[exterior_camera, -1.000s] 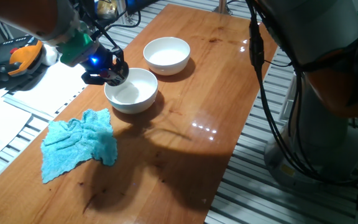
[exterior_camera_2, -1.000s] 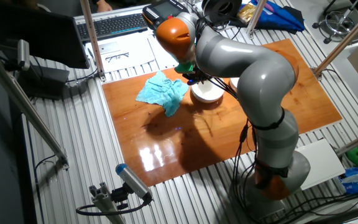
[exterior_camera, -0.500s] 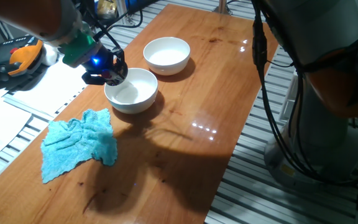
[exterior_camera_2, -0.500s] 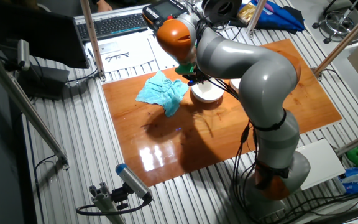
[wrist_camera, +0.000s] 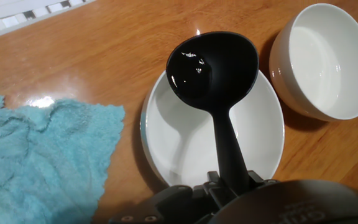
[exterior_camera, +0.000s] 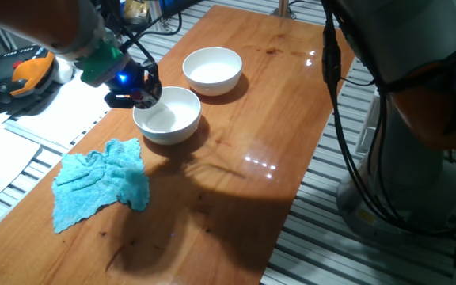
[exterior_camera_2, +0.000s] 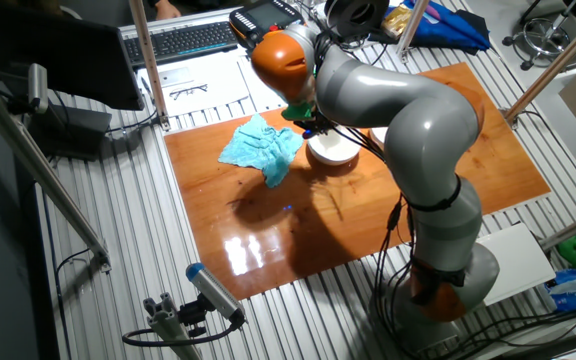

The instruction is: Scoop water with a large spoon from one bowl to another

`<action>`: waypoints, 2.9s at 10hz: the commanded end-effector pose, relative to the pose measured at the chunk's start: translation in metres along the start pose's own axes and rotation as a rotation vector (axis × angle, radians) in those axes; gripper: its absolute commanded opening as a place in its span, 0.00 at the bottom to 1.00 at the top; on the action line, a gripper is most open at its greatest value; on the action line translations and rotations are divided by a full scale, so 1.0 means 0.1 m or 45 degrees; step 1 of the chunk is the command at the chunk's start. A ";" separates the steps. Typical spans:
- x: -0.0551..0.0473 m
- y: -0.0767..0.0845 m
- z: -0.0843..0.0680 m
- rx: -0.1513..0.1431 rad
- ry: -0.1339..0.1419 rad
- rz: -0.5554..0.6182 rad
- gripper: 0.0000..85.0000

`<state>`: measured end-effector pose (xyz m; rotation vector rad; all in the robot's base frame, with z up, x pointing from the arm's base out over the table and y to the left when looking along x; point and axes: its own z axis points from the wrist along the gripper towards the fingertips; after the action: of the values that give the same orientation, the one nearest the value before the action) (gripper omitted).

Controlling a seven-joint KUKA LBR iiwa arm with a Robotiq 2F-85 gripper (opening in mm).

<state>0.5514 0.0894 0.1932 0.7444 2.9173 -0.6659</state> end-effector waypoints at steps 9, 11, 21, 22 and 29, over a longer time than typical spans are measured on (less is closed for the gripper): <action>0.20 -0.29 0.13 0.035 -0.054 -0.078 0.00; 0.21 -0.29 0.11 0.087 -0.107 -0.143 0.00; 0.22 -0.28 0.09 0.203 -0.214 -0.252 0.00; 0.23 -0.28 0.08 0.198 -0.225 -0.253 0.00; 0.22 -0.30 0.03 0.235 -0.304 -0.280 0.00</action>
<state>0.5176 0.0739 0.1991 0.3247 2.7613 -0.9851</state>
